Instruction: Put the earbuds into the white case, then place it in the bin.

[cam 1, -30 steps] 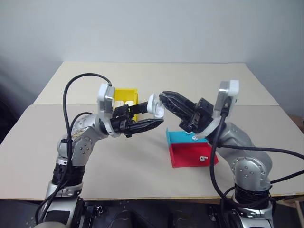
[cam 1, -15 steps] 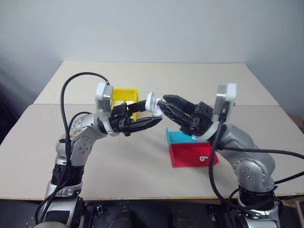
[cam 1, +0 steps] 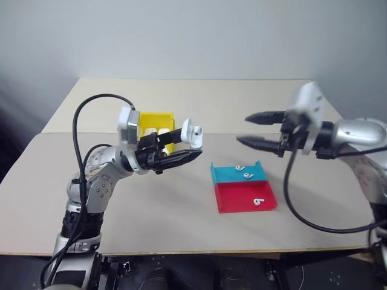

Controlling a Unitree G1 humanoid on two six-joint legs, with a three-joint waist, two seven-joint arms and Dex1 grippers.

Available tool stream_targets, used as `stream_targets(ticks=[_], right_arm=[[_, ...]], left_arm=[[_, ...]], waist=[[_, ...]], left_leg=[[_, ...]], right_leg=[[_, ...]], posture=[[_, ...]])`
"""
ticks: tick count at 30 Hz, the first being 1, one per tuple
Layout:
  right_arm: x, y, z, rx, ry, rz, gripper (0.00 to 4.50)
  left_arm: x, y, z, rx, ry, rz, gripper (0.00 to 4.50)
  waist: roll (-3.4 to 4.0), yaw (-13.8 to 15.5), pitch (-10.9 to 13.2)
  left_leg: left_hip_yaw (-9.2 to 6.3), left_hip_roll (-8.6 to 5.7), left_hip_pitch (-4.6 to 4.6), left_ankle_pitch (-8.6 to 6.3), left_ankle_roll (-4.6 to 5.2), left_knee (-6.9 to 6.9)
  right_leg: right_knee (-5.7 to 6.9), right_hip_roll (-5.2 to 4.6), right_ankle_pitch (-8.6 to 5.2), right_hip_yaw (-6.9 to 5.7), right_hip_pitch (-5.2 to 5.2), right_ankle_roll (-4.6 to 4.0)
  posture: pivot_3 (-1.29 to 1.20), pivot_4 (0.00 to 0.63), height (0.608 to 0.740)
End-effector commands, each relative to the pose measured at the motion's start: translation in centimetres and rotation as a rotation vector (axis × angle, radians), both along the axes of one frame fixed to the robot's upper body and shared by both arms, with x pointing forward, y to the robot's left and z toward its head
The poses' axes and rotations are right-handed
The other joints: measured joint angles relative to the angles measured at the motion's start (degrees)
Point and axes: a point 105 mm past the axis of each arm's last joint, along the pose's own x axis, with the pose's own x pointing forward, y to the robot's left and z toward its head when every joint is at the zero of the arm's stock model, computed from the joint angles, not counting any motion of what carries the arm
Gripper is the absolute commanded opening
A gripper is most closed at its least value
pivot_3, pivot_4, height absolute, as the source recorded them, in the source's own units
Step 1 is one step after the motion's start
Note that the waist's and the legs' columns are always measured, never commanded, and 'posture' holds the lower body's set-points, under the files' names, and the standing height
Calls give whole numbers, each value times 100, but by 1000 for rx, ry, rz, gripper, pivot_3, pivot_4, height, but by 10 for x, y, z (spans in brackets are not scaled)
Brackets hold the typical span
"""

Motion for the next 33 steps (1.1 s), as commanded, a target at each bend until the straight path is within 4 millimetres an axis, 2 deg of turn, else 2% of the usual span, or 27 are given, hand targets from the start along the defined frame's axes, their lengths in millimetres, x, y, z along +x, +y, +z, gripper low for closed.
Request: stream_targets(ticks=[1, 6, 9, 12, 24, 33], right_arm=[[20, -6, -25, -324, -18, 105, 3198], [38, -14, -52, -649, 44, 285, 3198], [45, -15, -61, -725, 65, 336, 2625], [50, -14, -66, -760, 76, 361, 1636], [61, -18, -92, -843, 87, 347, 1636], [64, -15, -100, -828, 82, 330, 1636]], left_arm=[[-8, -2, 10, -28, -71, -5, 2763], [-13, 0, 7, -47, -79, 35, 2763], [-18, 3, 5, -50, -81, 59, 2763], [-20, 6, 4, -49, -80, 86, 2763], [-25, 10, 5, -54, -87, 134, 2763], [-26, 11, 6, -51, -86, 143, 2763]], waist=[[0, -50, 1], [3, -48, 6], [3, -36, 6], [6, -2, 7], [8, -27, 8], [10, -25, 9]], left_leg=[[1, 0, 0, 0, -1, 0], [5, 1, -8, 28, -47, -2], [8, 1, -9, 29, -48, 1], [8, 2, -9, 30, -51, 2], [9, 3, -6, 35, -59, 2], [9, 4, -3, 36, -62, 2]], right_leg=[[2, 0, 0, 2, -1, 0], [-1, 1, 1, 1, -10, -1], [-9, -3, 1, 0, -7, 0], [-5, -3, 1, -4, -6, -1], [7, -3, 2, -3, -7, -2], [9, -2, 2, -2, -5, -3]], posture=[[0, 150, 740], [0, 150, 740], [0, 150, 740], [0, 150, 740], [0, 150, 740], [0, 150, 740]])
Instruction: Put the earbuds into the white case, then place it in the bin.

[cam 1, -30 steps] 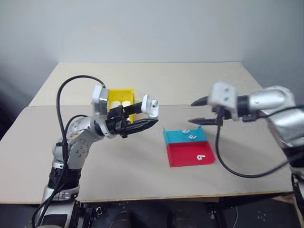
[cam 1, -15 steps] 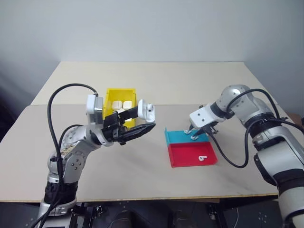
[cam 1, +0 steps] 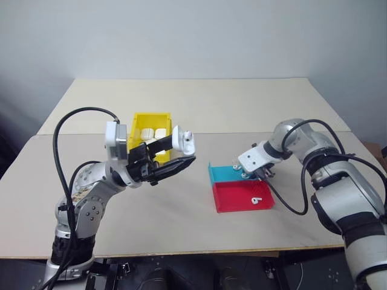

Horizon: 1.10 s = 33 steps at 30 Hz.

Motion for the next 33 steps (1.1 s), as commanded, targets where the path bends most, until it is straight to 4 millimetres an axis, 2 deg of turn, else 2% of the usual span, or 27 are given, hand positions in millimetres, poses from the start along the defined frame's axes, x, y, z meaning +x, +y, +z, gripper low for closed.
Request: stream_targets(ticks=[1, 20, 24, 25, 33], right_arm=[[3, 3, 11, 20, -37, 13, 1636], [0, 1, -4, 26, 9, -10, 1636], [-2, 1, -7, 38, 25, -20, 741], [-3, 1, -7, 46, 37, -25, 636], [0, -3, 6, 173, 46, -127, 635]], left_arm=[[-7, 0, 11, -10, -55, -6, 2763], [-7, 2, 10, -1, -50, 9, 2763], [-7, 3, 10, 0, -50, 11, 2763], [-7, 3, 10, -1, -47, 11, 2763], [-3, 1, 10, 5, -37, -18, 2763]], waist=[[0, 0, 0], [0, -2, 0], [1, -1, -1], [1, -1, -1], [1, 1, -1]], left_leg=[[0, 0, 0, 0, 0, 0], [0, 1, 3, 0, 0, 0], [-1, 1, 6, 0, -1, 0], [0, 1, 7, 0, -1, 0], [0, 1, 8, 1, -1, 0]], right_leg=[[0, 0, 0, 0, 0, 0], [1, 0, 0, 0, 3, 0], [1, 0, 0, 0, 6, 0], [1, 0, 0, 0, 7, 0], [1, 1, 0, -1, 8, -1]], posture=[[0, 150, 740], [0, 150, 740], [0, 150, 740], [0, 150, 740], [0, 150, 740]])
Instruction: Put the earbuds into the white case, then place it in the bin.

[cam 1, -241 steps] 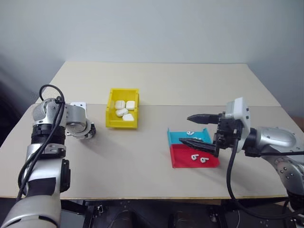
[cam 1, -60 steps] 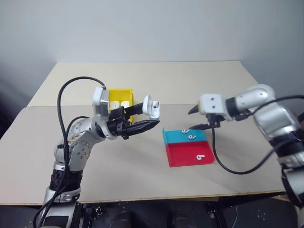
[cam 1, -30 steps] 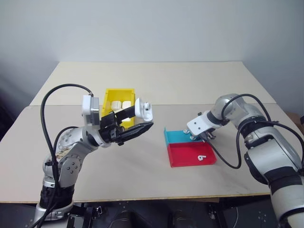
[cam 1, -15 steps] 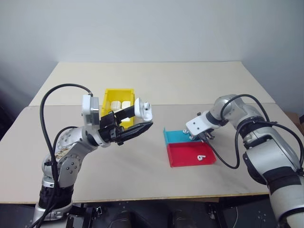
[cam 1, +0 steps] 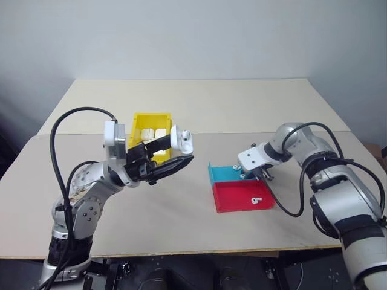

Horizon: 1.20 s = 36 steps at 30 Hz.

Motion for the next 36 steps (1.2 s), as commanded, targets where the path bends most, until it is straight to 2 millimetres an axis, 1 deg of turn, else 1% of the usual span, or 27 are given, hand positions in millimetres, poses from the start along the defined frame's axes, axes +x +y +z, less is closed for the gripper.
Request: stream_targets(ticks=[1, 4, 5, 7, 8, 10, 12, 13, 15, 17, 19, 22, 24, 27, 36], right_arm=[[4, -4, 17, 101, -19, -72, 635], [6, 0, 65, 425, 5, -179, 635], [2, 2, 79, 523, 20, -187, 635], [-12, 8, 105, 718, 61, -172, 635], [-26, 13, 121, 842, 103, -154, 635], [-57, 25, 146, 1071, 200, -111, 635], [-85, 36, 160, 1230, 285, -79, 635], [-95, 41, 165, 1286, 314, -71, 635], [-110, 54, 173, 1407, 369, -91, 635], [-122, 66, 174, 1477, 432, -105, 635], [-130, 79, 173, 1502, 434, -113, 635], [-134, 91, 171, 1538, 446, -140, 635], [-134, 96, 165, 1530, 445, -168, 635], [-131, 101, 157, 1504, 426, -212, 635], [-129, 102, 146, 1452, 392, -255, 635]], left_arm=[[-4, -2, 11, -7, -45, -34, 2763], [0, -3, 14, -6, -54, -51, 2763], [1, -4, 15, -8, -56, -56, 2763], [4, -5, 16, -9, -59, -66, 2763], [6, -6, 16, -12, -60, -72, 2763], [10, -8, 17, -16, -57, -78, 2763], [15, -11, 17, -18, -54, -81, 2763], [17, -12, 17, -18, -53, -83, 2763], [20, -16, 18, -24, -52, -94, 2763], [21, -19, 18, -26, -46, -109, 2763], [21, -21, 16, -19, -38, -130, 2763], [20, -24, 15, -8, -37, -148, 2763], [21, -25, 16, -8, -39, -150, 2763], [22, -25, 19, -9, -43, -154, 2763], [20, -22, 19, -3, -46, -157, 2763]], waist=[[0, 1, 0], [5, 4, 4], [7, 6, 5], [8, 18, 5], [8, 25, 5], [8, 66, 5], [8, 105, 5], [8, 104, 5], [8, 103, 5], [9, 100, 4], [9, 101, 4], [9, 106, 4], [9, 121, 4], [9, 133, 4], [9, 133, 4]], left_leg=[[0, 0, 0, 0, 0, 0], [0, 0, -5, 1, -1, 0], [0, -1, -5, 0, -1, 0], [-1, 0, -6, 0, 0, 0], [-2, 0, -7, 0, 0, -1], [-7, 1, -8, -1, 1, -2], [-8, 1, -10, -2, 3, 0], [-7, 0, -10, -3, 5, 3], [-9, 0, -8, -9, 16, 4], [-12, 2, -3, -23, 39, 2], [-15, 3, -1, -25, 43, -2], [-12, 1, -7, -26, 45, -4], [-12, 0, -10, -27, 45, -2], [-12, 0, -10, -27, 46, -2], [-13, -1, -11, -29, 50, -1]], right_leg=[[0, 0, 0, 0, 0, 0], [0, 0, 0, 0, -3, 0], [-1, 0, 0, 0, -2, 0], [-1, 0, 0, -1, -4, 0], [-2, 0, 0, -2, -3, -1], [-1, 0, 0, -9, 1, 0], [2, 0, 0, -9, 0, -1], [0, -1, 0, -8, -1, -1], [5, 0, 1, -8, -1, -1], [9, 3, 2, -7, -1, -3], [7, 6, 2, -8, 0, -4], [3, 5, 2, -6, -3, -4], [0, 5, 2, -6, -3, -3], [-1, 4, 2, -7, -3, -3], [-3, 5, 2, -7, -3, -3]], posture=[[0, 150, 740], [0, 150, 740], [0, 150, 740], [0, 150, 740], [0, 150, 740], [0, 150, 740], [0, 150, 740], [0, 150, 740], [0, 150, 740], [0, 150, 740], [0, 150, 740], [0, 150, 740], [0, 150, 740], [0, 150, 740], [0, 150, 740]])
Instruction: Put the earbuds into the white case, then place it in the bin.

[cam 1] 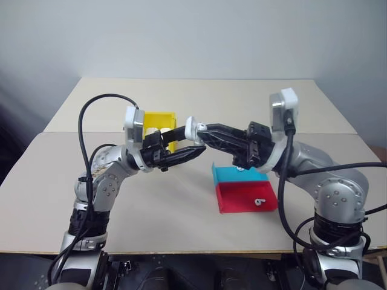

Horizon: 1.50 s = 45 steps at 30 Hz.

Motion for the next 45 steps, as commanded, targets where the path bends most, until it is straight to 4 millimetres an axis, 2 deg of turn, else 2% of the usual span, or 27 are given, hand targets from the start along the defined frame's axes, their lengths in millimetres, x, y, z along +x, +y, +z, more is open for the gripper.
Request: stream_targets(ticks=[1, 30, 39, 41, 42, 45], right_arm=[[-4, 1, -2, -23, -33, -10, 635], [7, 1, -8, -36, -31, -56, 635], [1, 2, -12, -57, -45, -23, 635], [-4, 3, -12, -65, -60, 0, 1385], [-6, 3, -13, -70, -66, 12, 1591], [-8, 2, -13, -80, -81, 18, 2613]], left_arm=[[-7, 0, 13, -14, -64, -12, 2763], [-10, 0, 10, -21, -59, -18, 2763], [-9, -1, 10, -22, -58, -13, 2763], [-9, -1, 10, -22, -59, -13, 2763], [-9, 0, 10, -22, -59, -12, 2763], [-9, 0, 10, -22, -60, -10, 2763]], waist=[[0, -2, 0], [0, 0, 0], [0, 0, 0], [0, 0, 0], [0, 0, 0], [0, 0, 0]], left_leg=[[0, 0, 0, 0, 0, 0], [-1, 0, 0, -1, 1, 0], [-1, 0, -1, -1, 2, 0], [-2, 0, -1, -1, 2, 0], [-2, 0, -1, -1, 2, 0], [-2, 0, -1, -1, 2, 0]], right_leg=[[0, 0, 0, 0, 0, 0], [0, 0, 0, 0, -1, 0], [-1, 1, 0, -1, 0, 0], [-1, 1, 0, -1, 0, 0], [-1, 1, 0, -1, 0, 0], [-2, 0, 0, -1, 0, 0]], posture=[[0, 150, 740], [0, 150, 740], [0, 150, 740], [0, 150, 740], [0, 150, 740], [0, 150, 740]])
